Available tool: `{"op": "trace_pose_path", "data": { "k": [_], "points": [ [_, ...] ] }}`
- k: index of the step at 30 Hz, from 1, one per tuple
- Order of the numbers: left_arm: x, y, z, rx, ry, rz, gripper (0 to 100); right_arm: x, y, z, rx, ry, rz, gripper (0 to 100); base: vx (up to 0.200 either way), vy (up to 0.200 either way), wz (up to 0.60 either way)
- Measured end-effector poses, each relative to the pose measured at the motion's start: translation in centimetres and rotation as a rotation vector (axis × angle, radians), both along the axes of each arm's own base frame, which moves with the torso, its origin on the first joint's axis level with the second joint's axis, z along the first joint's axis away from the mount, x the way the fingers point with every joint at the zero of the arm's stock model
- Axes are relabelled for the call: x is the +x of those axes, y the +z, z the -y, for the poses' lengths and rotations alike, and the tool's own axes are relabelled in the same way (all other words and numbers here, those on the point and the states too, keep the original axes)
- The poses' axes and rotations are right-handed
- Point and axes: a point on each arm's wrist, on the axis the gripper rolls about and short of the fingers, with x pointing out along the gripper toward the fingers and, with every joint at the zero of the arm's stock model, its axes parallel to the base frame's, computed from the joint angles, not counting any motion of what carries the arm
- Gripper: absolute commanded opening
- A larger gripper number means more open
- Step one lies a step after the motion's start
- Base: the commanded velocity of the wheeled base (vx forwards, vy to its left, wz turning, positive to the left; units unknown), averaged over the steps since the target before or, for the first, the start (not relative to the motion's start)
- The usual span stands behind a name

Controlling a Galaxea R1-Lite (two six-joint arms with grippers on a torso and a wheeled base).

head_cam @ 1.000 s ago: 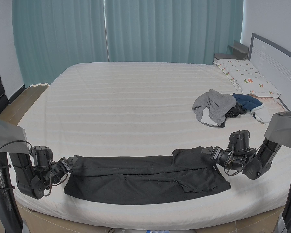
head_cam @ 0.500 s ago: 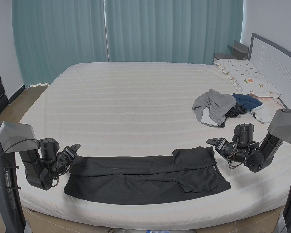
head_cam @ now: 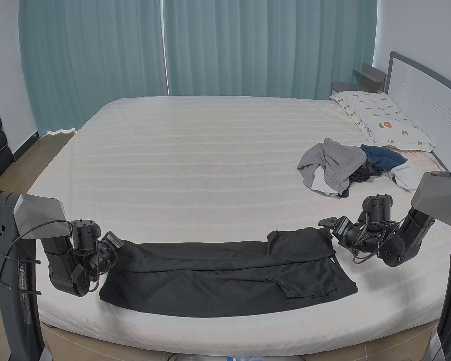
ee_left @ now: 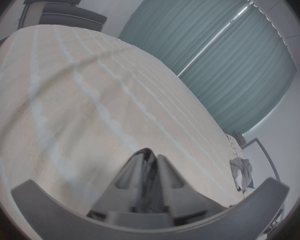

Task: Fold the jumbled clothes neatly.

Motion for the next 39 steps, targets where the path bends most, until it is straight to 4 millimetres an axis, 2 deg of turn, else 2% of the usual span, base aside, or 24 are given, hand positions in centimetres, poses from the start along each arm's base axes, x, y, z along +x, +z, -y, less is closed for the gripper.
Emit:
{"op": "trace_pose_path", "data": {
  "k": [11,26,27,39],
  "points": [
    [-0.2,-0.3,-1.5,-0.028,0.105,-0.008,0,0.5,-0.4,-0.1,0.043,-0.014,-0.011,100,0.000,0.000,0.00],
    [-0.2,-0.4,-1.7,-0.028,0.110,-0.012,0,1.7,-1.5,-0.3,0.049,-0.008,-0.009,100,0.000,0.000,0.00],
    [-0.2,-0.4,-1.7,-0.028,0.110,-0.012,0,1.8,-1.5,-0.3,0.048,-0.008,-0.009,0,0.000,0.000,0.00],
    [-0.5,-0.5,-1.6,-0.032,0.101,-0.021,0,2.0,-2.0,-0.1,0.037,-0.028,-0.040,0,0.000,0.000,0.00]
  ]
}}
